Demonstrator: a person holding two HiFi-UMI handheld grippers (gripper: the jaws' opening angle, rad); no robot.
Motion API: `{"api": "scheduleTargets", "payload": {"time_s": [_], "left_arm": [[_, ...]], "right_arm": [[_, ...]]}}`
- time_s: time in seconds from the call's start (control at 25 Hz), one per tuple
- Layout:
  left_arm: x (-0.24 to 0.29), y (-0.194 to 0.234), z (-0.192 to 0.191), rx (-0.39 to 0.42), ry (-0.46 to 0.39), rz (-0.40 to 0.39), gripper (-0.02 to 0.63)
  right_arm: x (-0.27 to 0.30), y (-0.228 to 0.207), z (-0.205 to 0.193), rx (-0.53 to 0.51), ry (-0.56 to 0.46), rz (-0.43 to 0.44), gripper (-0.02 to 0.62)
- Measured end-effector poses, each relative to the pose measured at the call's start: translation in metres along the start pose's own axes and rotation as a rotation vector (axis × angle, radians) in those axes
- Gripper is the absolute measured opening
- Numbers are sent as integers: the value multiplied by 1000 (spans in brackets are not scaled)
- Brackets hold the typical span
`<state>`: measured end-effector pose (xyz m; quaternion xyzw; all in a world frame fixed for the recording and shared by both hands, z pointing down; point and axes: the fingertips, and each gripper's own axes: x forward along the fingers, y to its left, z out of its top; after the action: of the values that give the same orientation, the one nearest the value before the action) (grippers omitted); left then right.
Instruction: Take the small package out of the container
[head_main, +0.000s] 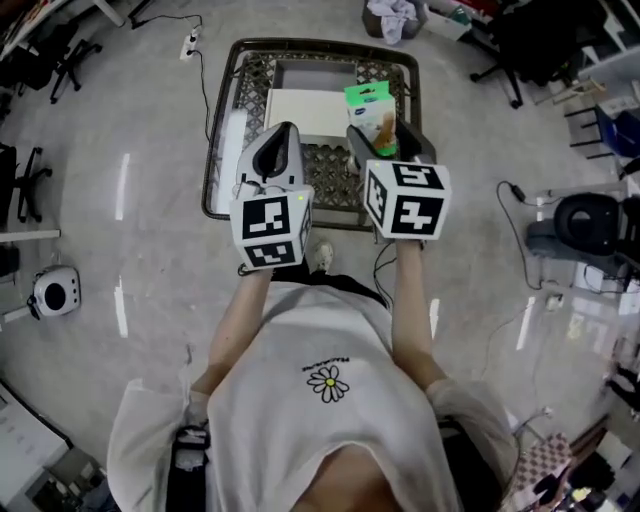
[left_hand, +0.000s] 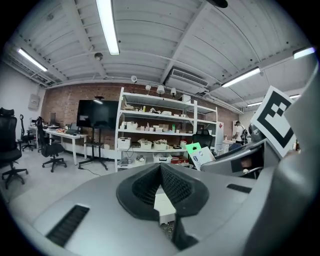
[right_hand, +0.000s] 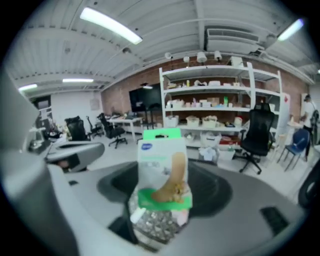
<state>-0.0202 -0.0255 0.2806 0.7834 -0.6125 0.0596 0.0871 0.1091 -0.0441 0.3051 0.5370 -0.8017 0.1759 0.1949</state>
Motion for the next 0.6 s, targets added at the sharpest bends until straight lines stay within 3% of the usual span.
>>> {"api": "scheduleTargets", "payload": {"time_s": [0.32,0.6], "left_arm": [[-39,7,12,33,-51,-27,25],[-57,8,17,54,-97,-58,25]], "right_arm": [[-53,27,-17,107,-181,-99,310],[-80,36,-17,99,-267,-169,310]]}}
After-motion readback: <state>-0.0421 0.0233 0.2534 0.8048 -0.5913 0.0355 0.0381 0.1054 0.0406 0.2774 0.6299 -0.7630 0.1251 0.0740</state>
